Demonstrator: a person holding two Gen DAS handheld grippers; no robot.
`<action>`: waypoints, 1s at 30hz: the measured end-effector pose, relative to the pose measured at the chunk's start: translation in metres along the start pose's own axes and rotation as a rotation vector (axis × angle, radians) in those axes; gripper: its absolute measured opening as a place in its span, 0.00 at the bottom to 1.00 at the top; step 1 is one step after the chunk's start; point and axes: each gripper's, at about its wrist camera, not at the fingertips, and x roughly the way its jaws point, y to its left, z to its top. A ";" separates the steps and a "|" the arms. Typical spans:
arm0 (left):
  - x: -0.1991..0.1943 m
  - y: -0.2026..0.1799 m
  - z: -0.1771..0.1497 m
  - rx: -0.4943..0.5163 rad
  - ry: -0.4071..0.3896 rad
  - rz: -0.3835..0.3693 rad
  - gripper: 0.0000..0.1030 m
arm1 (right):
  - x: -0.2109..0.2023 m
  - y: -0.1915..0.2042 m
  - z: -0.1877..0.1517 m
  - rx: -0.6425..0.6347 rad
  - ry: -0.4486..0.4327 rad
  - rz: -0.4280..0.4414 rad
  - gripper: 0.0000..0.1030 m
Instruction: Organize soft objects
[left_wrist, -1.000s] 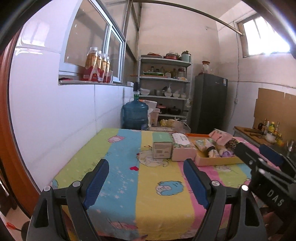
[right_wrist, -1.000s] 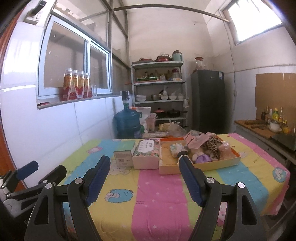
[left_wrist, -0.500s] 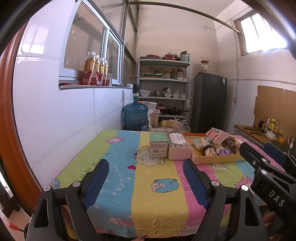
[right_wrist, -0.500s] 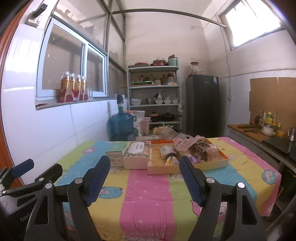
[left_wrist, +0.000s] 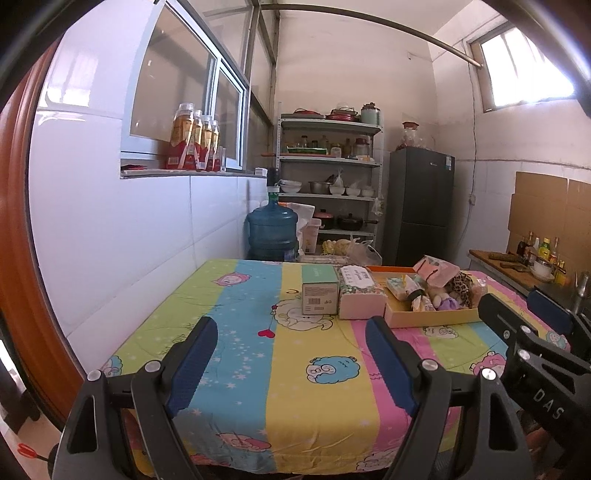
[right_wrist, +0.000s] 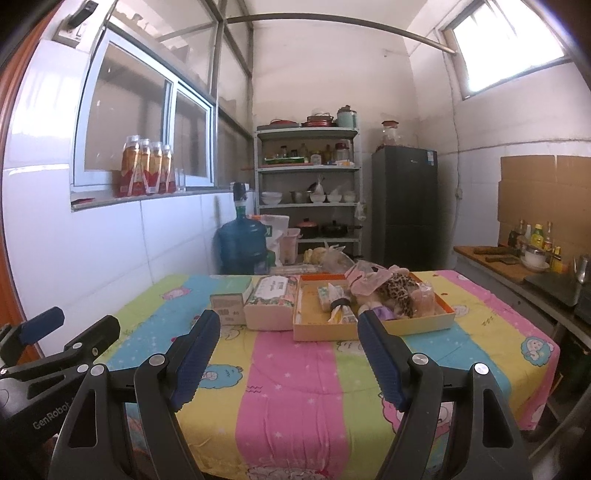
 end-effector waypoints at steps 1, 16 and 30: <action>-0.001 0.001 0.000 0.000 -0.003 0.001 0.79 | 0.000 0.000 0.000 -0.002 -0.001 0.001 0.76; -0.003 0.005 0.002 -0.007 -0.009 0.000 0.79 | -0.005 0.003 0.001 -0.023 -0.005 -0.005 0.76; -0.003 0.005 0.005 0.001 -0.013 -0.003 0.79 | -0.004 0.004 0.002 -0.021 -0.006 -0.010 0.76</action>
